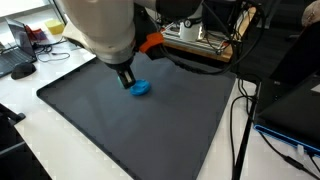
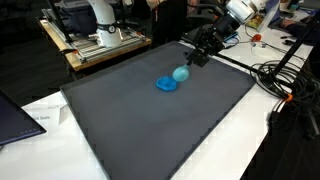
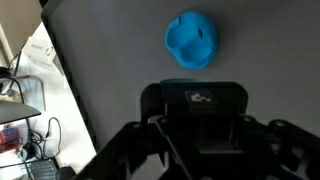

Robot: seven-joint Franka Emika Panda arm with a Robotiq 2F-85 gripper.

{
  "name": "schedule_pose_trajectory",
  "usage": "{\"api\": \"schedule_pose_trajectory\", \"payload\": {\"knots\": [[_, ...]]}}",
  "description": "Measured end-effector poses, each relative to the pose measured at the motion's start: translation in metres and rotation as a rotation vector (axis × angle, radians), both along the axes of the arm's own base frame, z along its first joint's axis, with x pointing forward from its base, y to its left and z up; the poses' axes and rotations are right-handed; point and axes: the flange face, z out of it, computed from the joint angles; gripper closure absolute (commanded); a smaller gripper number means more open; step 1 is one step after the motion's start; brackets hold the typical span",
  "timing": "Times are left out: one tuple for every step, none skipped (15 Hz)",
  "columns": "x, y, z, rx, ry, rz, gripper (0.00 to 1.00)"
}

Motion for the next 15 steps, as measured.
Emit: {"api": "schedule_pose_trajectory", "payload": {"knots": [[0.001, -0.005, 0.003, 0.016, -0.014, -0.001, 0.78], [0.001, -0.010, 0.007, 0.032, -0.024, 0.000, 0.78], [0.001, -0.014, 0.009, 0.047, -0.032, 0.004, 0.78], [-0.001, -0.018, 0.010, 0.062, -0.035, 0.010, 0.78], [-0.004, -0.022, 0.011, 0.077, -0.034, 0.018, 0.78], [-0.008, -0.025, 0.012, 0.095, -0.031, 0.026, 0.78], [-0.013, -0.029, 0.012, 0.111, -0.025, 0.031, 0.78], [-0.018, -0.032, 0.012, 0.125, -0.021, 0.038, 0.78], [-0.023, -0.035, 0.013, 0.145, -0.016, 0.041, 0.78], [-0.028, -0.038, 0.013, 0.167, -0.015, 0.046, 0.78], [-0.033, -0.040, 0.014, 0.186, -0.018, 0.057, 0.78], [-0.038, -0.042, 0.016, 0.199, -0.028, 0.078, 0.78], [-0.043, -0.043, 0.018, 0.207, -0.040, 0.100, 0.78], [-0.048, -0.043, 0.019, 0.214, -0.051, 0.122, 0.78], [-0.054, -0.044, 0.019, 0.221, -0.063, 0.142, 0.78]]}}
